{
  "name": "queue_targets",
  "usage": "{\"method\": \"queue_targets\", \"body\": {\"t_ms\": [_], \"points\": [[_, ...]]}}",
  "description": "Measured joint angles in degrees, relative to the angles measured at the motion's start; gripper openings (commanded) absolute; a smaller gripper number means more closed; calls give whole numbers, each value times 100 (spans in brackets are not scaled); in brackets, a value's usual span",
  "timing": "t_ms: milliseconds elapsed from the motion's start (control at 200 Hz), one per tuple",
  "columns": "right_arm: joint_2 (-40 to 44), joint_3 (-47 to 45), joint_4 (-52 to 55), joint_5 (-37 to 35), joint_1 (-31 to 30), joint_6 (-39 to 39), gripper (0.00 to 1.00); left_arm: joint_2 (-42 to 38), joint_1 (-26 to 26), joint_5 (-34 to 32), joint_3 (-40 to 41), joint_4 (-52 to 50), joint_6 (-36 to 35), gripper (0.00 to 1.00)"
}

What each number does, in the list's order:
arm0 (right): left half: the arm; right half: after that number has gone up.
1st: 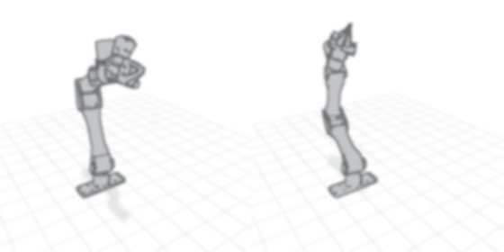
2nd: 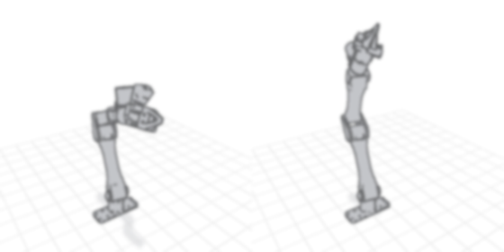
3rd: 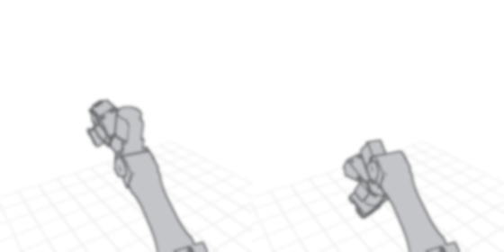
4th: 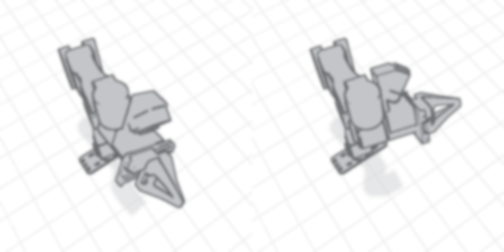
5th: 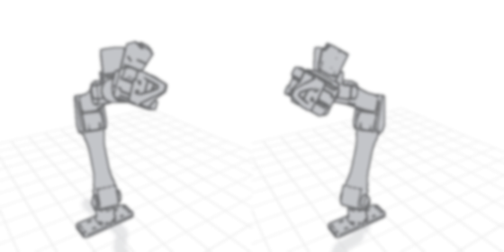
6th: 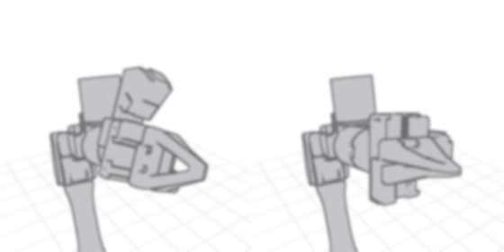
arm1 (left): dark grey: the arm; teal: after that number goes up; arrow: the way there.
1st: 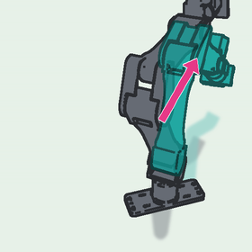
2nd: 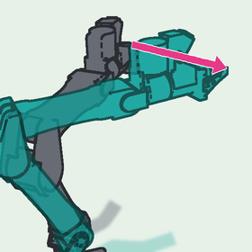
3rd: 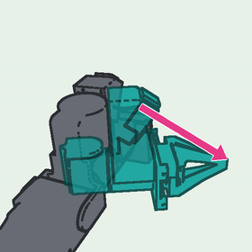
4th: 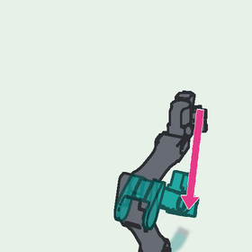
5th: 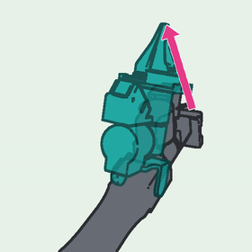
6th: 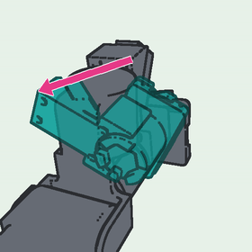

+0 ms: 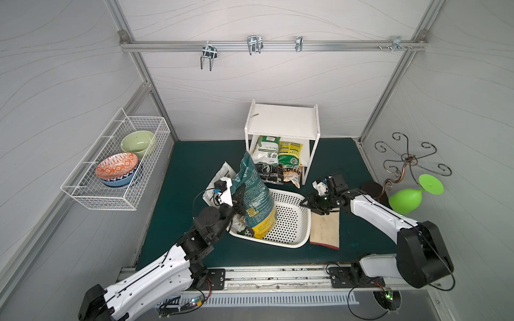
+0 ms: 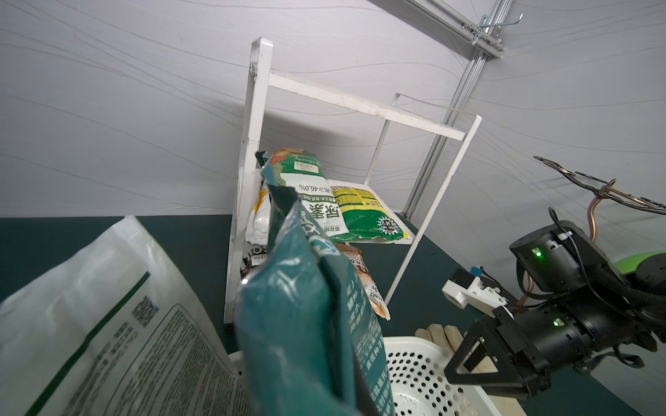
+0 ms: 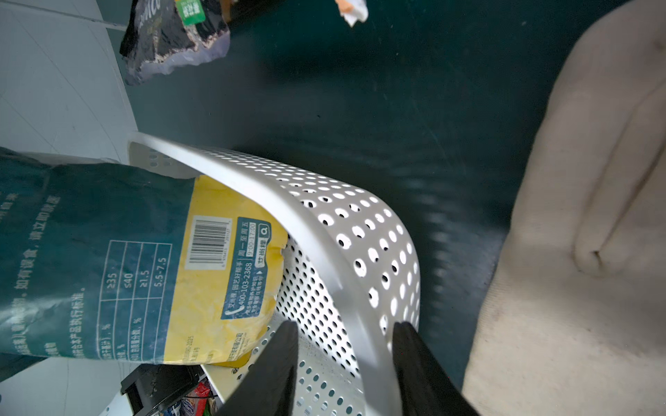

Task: Take down the fertilizer bag from the shelf
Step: Place the fertilizer bag in the storage box, then move the storage box to the center of the board.

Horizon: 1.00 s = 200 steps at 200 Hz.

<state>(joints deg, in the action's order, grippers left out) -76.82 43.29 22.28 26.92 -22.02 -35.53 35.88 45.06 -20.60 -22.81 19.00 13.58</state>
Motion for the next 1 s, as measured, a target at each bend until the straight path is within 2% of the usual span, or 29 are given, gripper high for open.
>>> {"method": "queue_targets", "body": {"t_ms": [25,60,80,260,405,540,650,755,900,1000], "points": [[-2,0,0,9,-4,0,48,-90,0,-4,13,-98,26,57],[-7,0,0,15,-4,4,51,-184,0,-22,15,-223,50,93],[-11,0,2,17,-4,0,53,-232,0,-39,17,-286,68,98],[-20,7,105,48,-15,114,62,-361,7,-452,-105,-623,-81,99],[120,4,472,105,-15,269,60,-35,7,-754,-977,-883,-632,99],[435,-17,848,175,-52,407,49,535,7,-743,-2177,-1191,-1027,99],[741,-208,925,234,-87,385,43,916,7,-629,-2809,-1414,-1134,99],[863,-439,922,306,-173,238,38,1093,7,-577,-2929,-1515,-1130,99],[826,-551,879,302,-350,13,18,1185,7,-549,-2865,-1685,-1082,99],[745,-568,826,208,-402,-160,16,1137,7,-549,-2865,-1716,-1080,99]]}}
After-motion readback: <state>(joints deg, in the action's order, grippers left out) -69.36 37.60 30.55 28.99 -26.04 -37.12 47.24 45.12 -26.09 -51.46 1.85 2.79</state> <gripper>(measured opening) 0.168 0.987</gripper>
